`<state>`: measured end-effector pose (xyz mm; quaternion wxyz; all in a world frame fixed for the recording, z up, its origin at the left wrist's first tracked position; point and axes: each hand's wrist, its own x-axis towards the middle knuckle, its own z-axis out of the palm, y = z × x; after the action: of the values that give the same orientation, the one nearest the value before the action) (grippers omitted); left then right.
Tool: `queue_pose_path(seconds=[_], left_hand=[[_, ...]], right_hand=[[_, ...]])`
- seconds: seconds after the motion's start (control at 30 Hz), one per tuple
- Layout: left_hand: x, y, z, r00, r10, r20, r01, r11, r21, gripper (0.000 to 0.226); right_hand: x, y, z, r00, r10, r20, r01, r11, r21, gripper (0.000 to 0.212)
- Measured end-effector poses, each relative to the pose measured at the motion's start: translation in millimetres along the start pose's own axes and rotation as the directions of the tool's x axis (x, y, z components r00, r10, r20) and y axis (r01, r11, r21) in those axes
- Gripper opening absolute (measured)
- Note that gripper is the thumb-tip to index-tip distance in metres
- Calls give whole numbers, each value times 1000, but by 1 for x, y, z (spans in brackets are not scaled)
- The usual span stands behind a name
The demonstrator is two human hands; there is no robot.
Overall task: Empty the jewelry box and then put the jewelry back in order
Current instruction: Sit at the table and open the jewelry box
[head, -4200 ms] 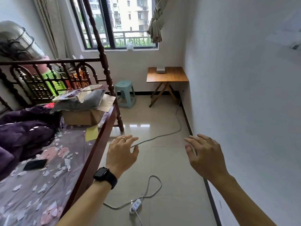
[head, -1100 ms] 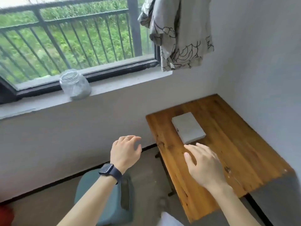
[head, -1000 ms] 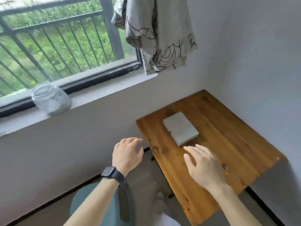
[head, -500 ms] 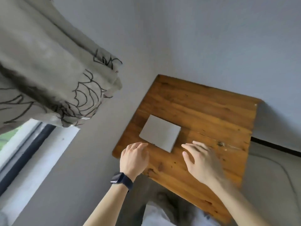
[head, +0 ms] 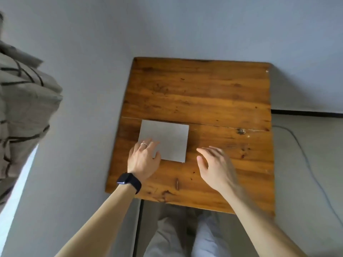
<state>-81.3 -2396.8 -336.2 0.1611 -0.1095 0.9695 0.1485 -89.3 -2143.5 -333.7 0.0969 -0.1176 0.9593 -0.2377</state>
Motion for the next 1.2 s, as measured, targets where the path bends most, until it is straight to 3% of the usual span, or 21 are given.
queue_pose_path(seconds=[0.23, 0.43, 0.6, 0.73, 0.9, 1.2], left_hand=[[24, -42, 37, 990, 118, -72, -114, 992, 60, 43], [33, -60, 75, 958, 203, -201, -193, 979, 64, 45], [35, -72, 112, 885, 261, -386, -272, 962, 29, 48], [42, -74, 132, 792, 275, -545, -298, 953, 48, 45], [43, -72, 142, 730, 249, -636, -276, 959, 58, 47], [-20, -62, 164, 814, 273, -513, -271, 959, 81, 64]], right_hand=[[11, 1, 80, 1000, 27, -4, -27, 999, 25, 35], [21, 3, 139, 997, -2, -75, 9, 996, 90, 60], [10, 21, 178, 981, -76, -179, 94, 991, 95, 73], [11, 33, 195, 948, -139, -285, 160, 986, 50, 71], [10, 37, 199, 910, -208, -360, 229, 973, 18, 68], [-47, 48, 192, 899, -133, -417, 120, 991, -59, 70]])
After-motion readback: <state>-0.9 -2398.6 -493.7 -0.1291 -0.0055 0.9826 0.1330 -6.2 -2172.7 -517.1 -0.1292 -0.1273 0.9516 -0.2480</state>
